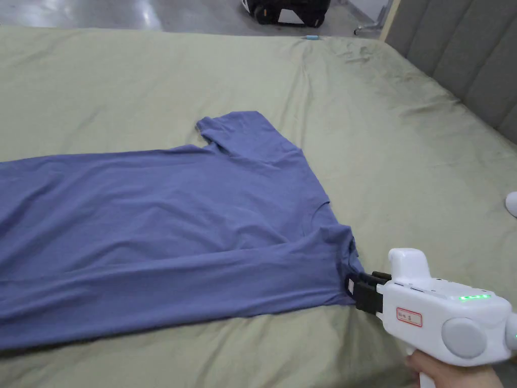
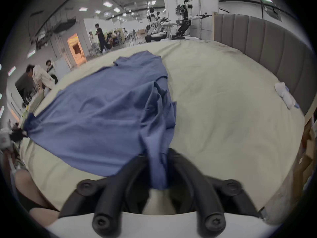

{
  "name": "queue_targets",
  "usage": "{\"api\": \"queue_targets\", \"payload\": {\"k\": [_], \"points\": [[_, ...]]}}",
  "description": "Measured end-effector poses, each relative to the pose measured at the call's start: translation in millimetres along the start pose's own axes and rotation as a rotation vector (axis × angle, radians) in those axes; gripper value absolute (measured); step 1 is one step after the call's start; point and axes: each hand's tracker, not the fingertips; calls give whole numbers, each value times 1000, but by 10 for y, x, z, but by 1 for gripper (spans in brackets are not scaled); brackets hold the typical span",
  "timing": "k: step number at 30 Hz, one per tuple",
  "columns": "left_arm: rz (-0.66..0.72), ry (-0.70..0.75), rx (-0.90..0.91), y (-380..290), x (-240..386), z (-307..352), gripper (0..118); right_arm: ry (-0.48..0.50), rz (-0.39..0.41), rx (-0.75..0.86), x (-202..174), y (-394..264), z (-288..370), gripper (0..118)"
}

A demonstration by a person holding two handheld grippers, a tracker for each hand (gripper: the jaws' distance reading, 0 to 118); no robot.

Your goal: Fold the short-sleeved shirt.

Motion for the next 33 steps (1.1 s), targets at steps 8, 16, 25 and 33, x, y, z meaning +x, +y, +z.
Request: {"api": "queue_targets", "payload": {"k": [8, 16, 25, 33], "points": [[91, -91, 13, 20, -134, 386, 3, 29, 10, 63, 4, 151, 653, 12], [100, -205, -89, -501, -119, 794, 3, -60, 146, -32, 148, -96, 1109, 12], [226, -117, 81, -878, -209, 890, 118, -342, 208, 152, -96, -487, 1228, 113], [150, -1, 264, 41, -154, 1162, 0, -171, 166, 366, -526, 235, 1679, 14]]}}
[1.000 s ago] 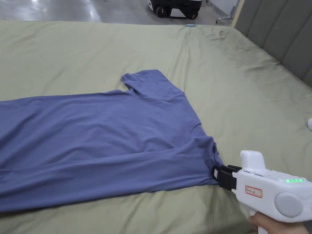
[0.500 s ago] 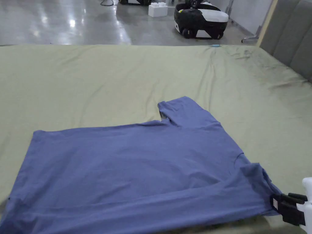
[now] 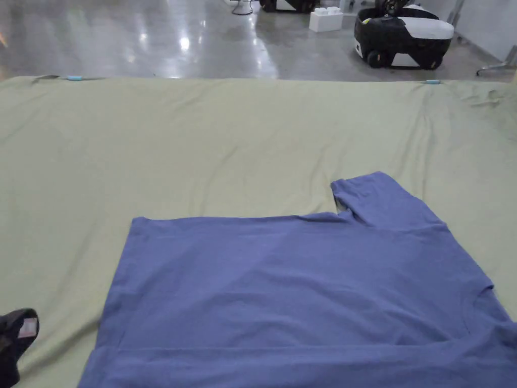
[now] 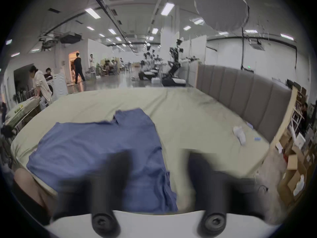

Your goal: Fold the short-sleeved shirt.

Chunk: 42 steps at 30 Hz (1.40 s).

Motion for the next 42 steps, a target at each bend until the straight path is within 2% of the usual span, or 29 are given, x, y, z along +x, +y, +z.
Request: {"api": "queue_targets", "payload": {"k": [1, 2, 4, 6, 7, 9, 10, 12, 14, 17, 18, 19, 20, 21, 22, 24, 27, 28, 29, 30, 31, 32, 35, 36, 37, 38, 40, 41, 42], "points": [[-10, -36, 53, 152, 41, -87, 0, -22, 11, 6, -74, 109, -111, 3], [-38, -95, 46, 288, 89, -253, 0, -51, -5, 22, -113, 222, -140, 3], [-56, -86, 45, 492, 183, -604, 0, 84, -9, -3, -170, 446, -395, 3], [-101, -26, 0, 727, 263, -1102, 0, 46, -12, 17, -311, 630, -581, 3], [-111, 7, -61, 769, 233, -1373, 22, 62, -13, 11, -352, 705, -642, 3], [-91, -3, -11, 817, 172, -1900, 81, 135, -62, 11, -366, 658, -818, 3], [-75, -6, -68, 824, 127, -2285, 100, 168, -79, 1, -395, 665, -882, 3], [-96, 11, -222, 831, 111, -2821, 100, 176, -70, -22, -430, 639, -996, 3], [-133, 67, -304, 637, 46, -3319, 100, 167, -50, -44, -466, 599, -1089, 3], [-175, 160, -451, 335, 106, -3629, 98, 175, -48, -78, -389, 508, -1262, 3], [-165, 88, -436, 257, 57, -3610, 82, 172, -49, -94, -355, 495, -1312, 3], [-182, 145, -302, 349, 47, -3494, 79, 172, -46, -109, -324, 485, -1357, 3], [-207, 145, -294, 371, 125, -3386, 60, 159, -17, -119, -415, 548, -1356, 3], [-149, 56, -355, 307, 201, -3323, 13, 159, -13, -123, -419, 549, -1393, 3], [-169, 73, -363, 233, 281, -3252, 1, 172, -12, -140, -420, 559, -1463, 3], [-191, -109, -477, 123, 307, -3155, 1, 188, -24, -153, -403, 593, -1591, 3], [-205, -62, -354, 185, 359, -2803, 1, 149, 35, -165, -430, 695, -1881, 3], [-163, -51, -294, 245, 334, -2673, 1, 147, 19, -173, -321, 737, -2037, 5], [-125, -59, -264, 318, 295, -2570, 1, 153, 3, -184, -269, 786, -2178, 23], [-89, -87, -239, 389, 261, -2465, 1, 184, -22, -223, -218, 831, -2375, 54], [-70, -90, -209, 491, 265, -2364, 1, 193, -32, -265, -176, 873, -2581, 104], [-68, -95, -192, 556, 250, -2289, 1, 190, -17, -356, -130, 879, -2882, 118], [-85, -87, -174, 663, 285, -2187, 1, 162, -1, -481, -72, 814, -3426, 111], [-92, -85, -173, 680, 294, -2178, 1, 137, -22, -525, -68, 787, -3613, 103], [-106, -83, -183, 691, 308, -2189, 1, 154, -19, -588, -53, 749, -3764, 87], [-127, -90, -193, 701, 291, -2214, 1, 158, 14, -620, -48, 667, -3890, 79], [-149, -81, -190, 713, 279, -2232, 1, 48, 69, -664, -97, 485, -4049, 78], [-151, -81, -191, 719, 277, -2235, 1, 78, 63, -692, -101, 422, -4074, 77], [-156, -83, -194, 728, 267, -2240, 1, 107, 46, -649, -93, 393, -4033, 65]]}}
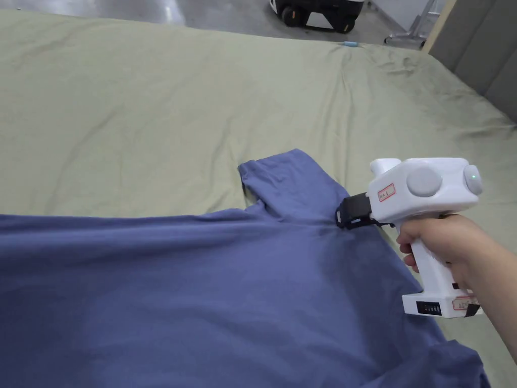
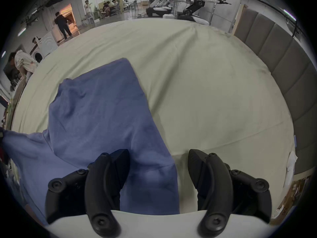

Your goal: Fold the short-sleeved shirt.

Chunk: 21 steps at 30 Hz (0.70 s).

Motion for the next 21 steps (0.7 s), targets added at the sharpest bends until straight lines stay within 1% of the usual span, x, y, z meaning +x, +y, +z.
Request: {"api": "queue_targets", "payload": {"k": [1, 2, 3, 4, 5, 6, 7, 8, 10, 11, 12, 13, 17, 19, 21], "points": [[-4, 1, -3, 10, -27, -25, 1, -2, 2, 24, 17, -9, 78, 65], [-8, 4, -5, 7, -40, -25, 1, 23, 3, 37, 13, -7, 153, 55], [-9, 6, -8, 6, -58, -18, 1, 56, 15, 73, 9, -13, 242, 40], [-6, 0, -13, 3, -73, -1, 1, 32, 15, 102, -20, -23, 328, 3], [-4, -2, -13, 7, -68, 11, 1, 34, 39, 84, -55, -21, 396, 3], [-3, -1, -12, 7, -70, 60, 1, 62, 81, 96, -104, -14, 536, 3], [-2, 0, -10, 9, -73, 113, 1, 51, 87, 133, -125, -30, 674, 3], [1, 0, -6, 12, -81, 191, 1, 41, 74, 170, -127, -48, 852, 3], [5, -5, 9, 25, -74, 393, 1, 86, 61, 236, -91, -128, 1272, 3], [4, -6, 13, 27, -87, 493, 1, 94, 71, 262, -72, -183, 1462, 3], [4, -7, 22, 22, -108, 631, 1, 80, 83, 306, -47, -279, 1712, 3], [5, -8, 31, 15, -111, 769, 1, 93, 87, 327, -8, -380, 1928, 3], [17, -43, 41, -213, -187, 1321, 1, 195, 53, 396, 172, -1013, 2762, 3], [18, -58, 25, -435, -206, 1539, 1, 206, 52, 389, 228, -1417, 3013, 3], [26, -89, 2, -668, -155, 1705, 1, 206, 53, 380, 223, -1810, 3084, 3]]}}
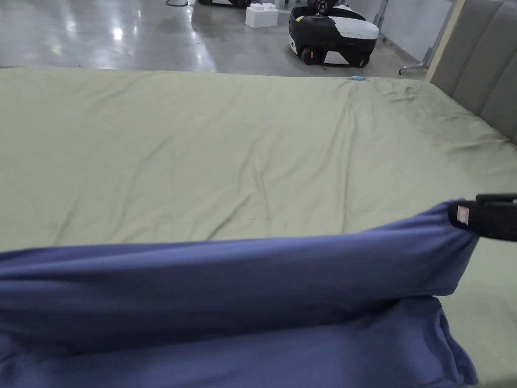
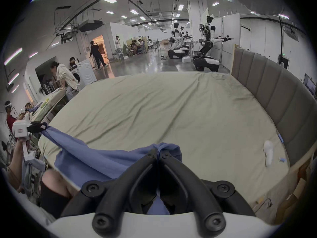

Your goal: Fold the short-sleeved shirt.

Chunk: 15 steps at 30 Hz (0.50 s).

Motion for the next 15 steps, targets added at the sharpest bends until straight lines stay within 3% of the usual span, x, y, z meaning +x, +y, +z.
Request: {"api": "queue_targets", "payload": {"k": [3, 9, 11, 15], "points": [[-6, -26, -46, -452, 67, 135, 1, -45, 49, -106, -91, -598, 68, 3], [-72, 15, -203, -1306, 195, -150, 1, -164, 56, -247, -132, -1589, -354, 3], [-121, 78, -215, -1513, 204, -305, 1, -251, 117, -209, -155, -1808, -508, 3], [-32, 63, -120, -1638, 167, -322, 2, -256, 104, -155, -76, -2004, -686, 3]]}}
